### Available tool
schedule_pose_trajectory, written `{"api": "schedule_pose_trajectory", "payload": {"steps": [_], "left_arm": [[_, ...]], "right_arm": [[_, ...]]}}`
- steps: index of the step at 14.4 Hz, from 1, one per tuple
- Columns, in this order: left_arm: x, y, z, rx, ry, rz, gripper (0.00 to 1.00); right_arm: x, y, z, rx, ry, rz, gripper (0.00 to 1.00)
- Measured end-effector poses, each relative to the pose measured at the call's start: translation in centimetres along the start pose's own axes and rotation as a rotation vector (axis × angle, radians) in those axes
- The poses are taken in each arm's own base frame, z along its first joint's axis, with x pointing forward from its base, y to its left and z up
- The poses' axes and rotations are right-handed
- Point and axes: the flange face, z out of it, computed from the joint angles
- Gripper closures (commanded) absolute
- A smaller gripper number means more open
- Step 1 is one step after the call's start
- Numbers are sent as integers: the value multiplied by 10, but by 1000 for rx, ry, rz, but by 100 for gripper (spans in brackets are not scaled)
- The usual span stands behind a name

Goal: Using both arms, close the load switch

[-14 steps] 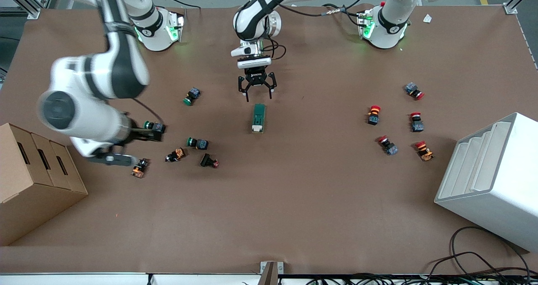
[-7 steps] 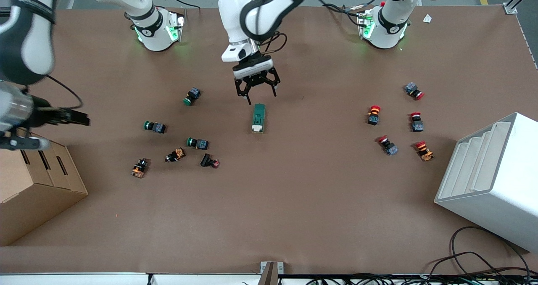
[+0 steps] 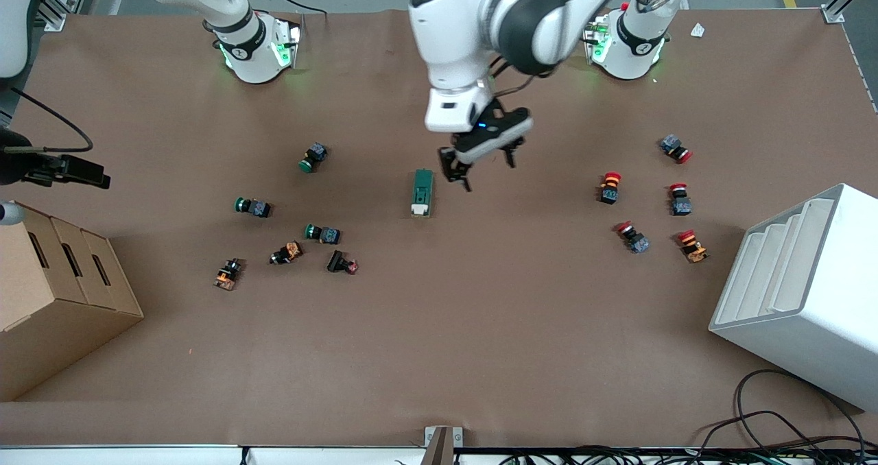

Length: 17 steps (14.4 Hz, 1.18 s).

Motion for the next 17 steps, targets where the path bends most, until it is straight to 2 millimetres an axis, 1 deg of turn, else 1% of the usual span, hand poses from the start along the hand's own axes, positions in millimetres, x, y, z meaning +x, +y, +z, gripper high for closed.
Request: {"api": "schedule_pose_trajectory", "payload": {"steps": [2, 3, 5, 7, 9, 11, 15, 17], "left_arm": [[58, -33, -13, -9, -39, 15, 0], [84, -50, -17, -18, -58, 20, 0], [127, -82, -23, -38, -97, 62, 0], [162, -114, -21, -35, -122, 177, 0], [192, -146, -16, -37, -161, 283, 0], [218, -179, -12, -57, -209, 352, 0], [266, -263, -3, -108, -327, 431, 0], [283, -301, -3, -141, -360, 478, 0]], "right_arm": [[-1, -7, -2, -3, -8, -9, 0], [1, -10, 0, -7, -13, -12, 0], [0, -13, 5, -8, -39, -14, 0], [-3, -12, 6, -2, -62, -11, 0], [-4, -10, 6, 1, -70, -8, 0], [-5, -6, 5, 5, -68, -3, 0], [-1, 5, 7, 58, -69, 12, 0], [-4, 1, 0, 57, -60, 7, 0]]}}
